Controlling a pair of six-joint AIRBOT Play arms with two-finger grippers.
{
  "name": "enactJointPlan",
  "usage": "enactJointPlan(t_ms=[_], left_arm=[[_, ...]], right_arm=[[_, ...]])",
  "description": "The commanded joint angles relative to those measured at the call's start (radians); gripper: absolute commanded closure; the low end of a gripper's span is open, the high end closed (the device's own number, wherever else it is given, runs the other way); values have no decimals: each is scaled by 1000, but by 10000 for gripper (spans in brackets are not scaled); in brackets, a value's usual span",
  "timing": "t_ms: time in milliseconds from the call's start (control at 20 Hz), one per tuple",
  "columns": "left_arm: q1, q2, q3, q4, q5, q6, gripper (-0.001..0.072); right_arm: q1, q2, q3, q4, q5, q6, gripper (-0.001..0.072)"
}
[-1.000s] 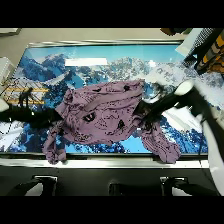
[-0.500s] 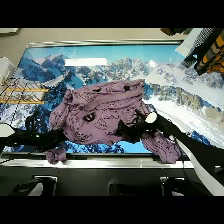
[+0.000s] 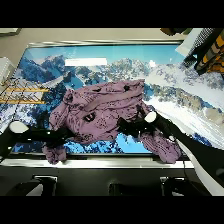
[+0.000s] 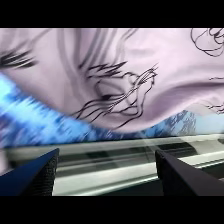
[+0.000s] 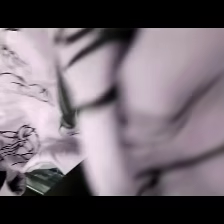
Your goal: Fold the clothes and pants, and hang the long-sleeved shirts on hangers.
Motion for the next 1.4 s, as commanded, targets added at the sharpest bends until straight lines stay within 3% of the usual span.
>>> enactJointPlan(t_ms=[0, 350, 400, 500, 700, 950, 1050, 1200, 1350], left_arm=[[-138, -141, -3, -64, 145, -2, -12], [-217, -250, -2, -117, 253, -35, -9], [-217, -251, -2, -117, 265, -37, 77], [-217, -249, 3, -116, 275, -41, 687], [-208, -190, 40, -111, 136, -38, 685], [-205, 0, 47, -105, -321, -52, 685], [-205, 50, 47, -110, -435, -77, 685], [-205, 36, 47, -183, -423, -65, 685], [-205, -81, 47, -325, -364, 43, 686]], right_arm=[[1, 61, 5, -38, 41, 40, 675], [1, 135, 5, -89, 102, 101, 675], [1, 146, 5, -96, 111, 105, 675], [1, 177, 5, -130, 148, 123, 675], [1, 284, 5, -285, 330, 205, 676], [1, 470, 5, -333, 806, 315, 676], [1, 496, 5, -330, 1007, 350, 675], [-32, 470, 5, -302, 999, 296, 675], [-185, 365, 5, -171, 862, 180, 675]])
